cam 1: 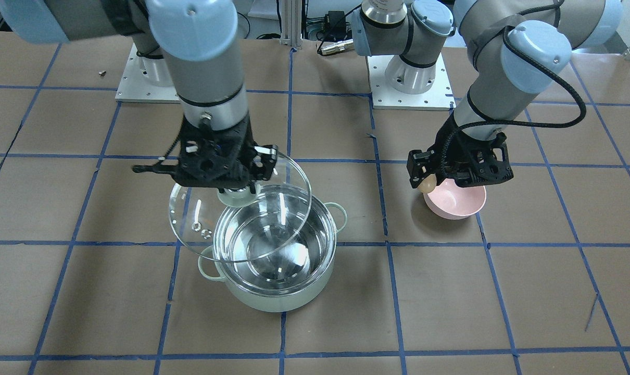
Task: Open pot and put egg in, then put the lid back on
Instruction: 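Grasp the glass lid knob with the right gripper and lift the lid off, then carry the egg over the open pot with the left gripper and release it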
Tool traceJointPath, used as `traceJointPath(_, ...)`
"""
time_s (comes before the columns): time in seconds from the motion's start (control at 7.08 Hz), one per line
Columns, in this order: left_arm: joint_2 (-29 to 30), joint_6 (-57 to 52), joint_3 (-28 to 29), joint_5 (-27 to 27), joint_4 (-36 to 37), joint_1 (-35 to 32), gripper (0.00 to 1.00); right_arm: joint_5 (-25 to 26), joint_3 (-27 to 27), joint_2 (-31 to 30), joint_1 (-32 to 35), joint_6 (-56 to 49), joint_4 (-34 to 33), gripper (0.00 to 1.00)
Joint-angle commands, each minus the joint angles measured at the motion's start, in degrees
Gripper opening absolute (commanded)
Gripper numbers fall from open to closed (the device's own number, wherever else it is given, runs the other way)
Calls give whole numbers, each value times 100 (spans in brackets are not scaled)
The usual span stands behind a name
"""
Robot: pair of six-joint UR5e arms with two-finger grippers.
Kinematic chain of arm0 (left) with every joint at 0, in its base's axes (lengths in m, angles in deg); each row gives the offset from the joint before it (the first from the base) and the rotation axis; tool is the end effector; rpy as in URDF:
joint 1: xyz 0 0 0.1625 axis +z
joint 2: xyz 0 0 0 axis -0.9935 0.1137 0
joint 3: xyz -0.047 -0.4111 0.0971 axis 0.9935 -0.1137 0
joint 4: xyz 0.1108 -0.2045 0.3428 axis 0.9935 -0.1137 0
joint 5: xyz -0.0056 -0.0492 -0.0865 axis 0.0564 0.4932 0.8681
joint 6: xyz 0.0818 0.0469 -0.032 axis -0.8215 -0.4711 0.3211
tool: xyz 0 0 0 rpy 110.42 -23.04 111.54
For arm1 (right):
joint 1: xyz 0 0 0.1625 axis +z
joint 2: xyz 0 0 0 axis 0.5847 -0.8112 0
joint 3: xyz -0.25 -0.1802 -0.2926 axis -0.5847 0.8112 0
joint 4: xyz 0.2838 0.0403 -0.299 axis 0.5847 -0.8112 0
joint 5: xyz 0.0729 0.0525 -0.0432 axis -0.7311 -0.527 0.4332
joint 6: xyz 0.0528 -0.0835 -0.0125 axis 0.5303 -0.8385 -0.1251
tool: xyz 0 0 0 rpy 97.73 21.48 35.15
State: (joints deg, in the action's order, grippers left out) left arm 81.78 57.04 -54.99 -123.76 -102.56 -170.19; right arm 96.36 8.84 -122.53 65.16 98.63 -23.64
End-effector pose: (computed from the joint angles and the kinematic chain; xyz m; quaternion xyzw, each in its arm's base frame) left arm -0.1152 -0.5193 0.3693 0.1069 -0.9926 0.0050 0.0574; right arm 0.2426 -0.5377 0.4885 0.0167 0.9997 -0.0030 0.0151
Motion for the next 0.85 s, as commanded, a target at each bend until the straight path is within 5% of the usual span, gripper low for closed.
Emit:
traceJointPath(0.0,405,779,145,233,731,-449,13,-180,-217,-613,-688,-660,745,10)
traceJointPath(0.71,1336,2424,744,348,1408,-1504,13,-136,-518,-992,-743,-714,666,7)
